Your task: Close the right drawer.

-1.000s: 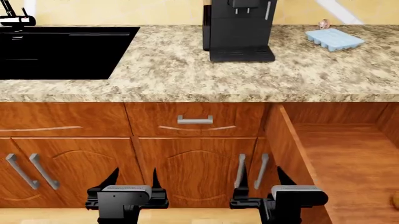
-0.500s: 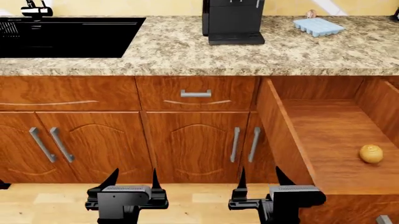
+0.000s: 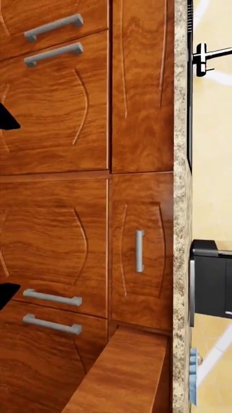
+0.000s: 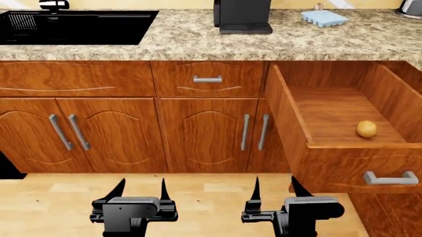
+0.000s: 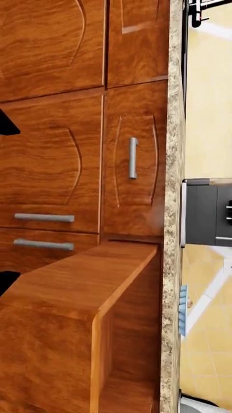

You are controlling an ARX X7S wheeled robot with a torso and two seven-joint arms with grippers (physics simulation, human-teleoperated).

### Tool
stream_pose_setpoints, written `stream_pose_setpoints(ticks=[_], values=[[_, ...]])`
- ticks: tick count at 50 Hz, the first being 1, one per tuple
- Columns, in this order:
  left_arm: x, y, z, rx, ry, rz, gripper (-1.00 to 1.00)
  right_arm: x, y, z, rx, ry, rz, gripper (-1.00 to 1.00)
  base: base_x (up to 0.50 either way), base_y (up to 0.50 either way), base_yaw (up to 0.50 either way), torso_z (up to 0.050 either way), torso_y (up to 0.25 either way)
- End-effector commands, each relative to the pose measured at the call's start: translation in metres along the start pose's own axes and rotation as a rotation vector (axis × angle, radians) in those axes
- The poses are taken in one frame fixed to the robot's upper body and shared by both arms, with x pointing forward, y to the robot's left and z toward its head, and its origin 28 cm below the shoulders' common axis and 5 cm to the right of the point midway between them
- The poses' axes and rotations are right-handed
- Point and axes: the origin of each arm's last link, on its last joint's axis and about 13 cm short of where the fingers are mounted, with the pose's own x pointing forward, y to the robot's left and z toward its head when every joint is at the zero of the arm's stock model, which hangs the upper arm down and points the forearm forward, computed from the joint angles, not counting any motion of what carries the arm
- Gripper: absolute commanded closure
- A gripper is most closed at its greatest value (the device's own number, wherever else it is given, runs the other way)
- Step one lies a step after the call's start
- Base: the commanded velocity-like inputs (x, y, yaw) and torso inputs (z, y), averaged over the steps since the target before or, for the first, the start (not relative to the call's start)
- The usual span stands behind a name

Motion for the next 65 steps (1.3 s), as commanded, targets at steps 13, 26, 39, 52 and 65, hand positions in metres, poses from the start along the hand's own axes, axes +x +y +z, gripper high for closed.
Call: stream_pose_setpoints(ticks=[13,26,39,52,65], values=[[-0.0002,0.0001,0.0006,-0.002,0.001,0.001,-1.0,0.001,0.0013,0.0029,-0.03,0.002,-0.002,-1.0,0.0,0.04,0.0,0.0,0.0],[-0.0002,0.0002,0.0001,0.0,0.0,0.002,-1.0,0.0021,0.004,0.0027,-0.033,0.003,0.022,-1.0,0.0,0.38,0.0,0.0,0.0],[-0.0006,0.0002,0.0004,-0.006,0.002,-0.003,-1.0,0.0006,0.0022,0.004,-0.001,-0.014,0.024,-1.0,0.35,0.06,0.0,0.0,0.0],[-0.0008,0.0002,0.0011,-0.005,0.001,-0.003,-1.0,0.0004,0.0024,0.004,0.001,-0.016,0.03,-1.0,0.5,0.08,0.0,0.0,0.0],[-0.0005,-0.0003,-0.0003,-0.001,0.001,-0.003,-1.0,0.0008,0.0021,0.0039,0.002,-0.017,0.028,-1.0,0.5,0.07,0.0,0.0,0.001]])
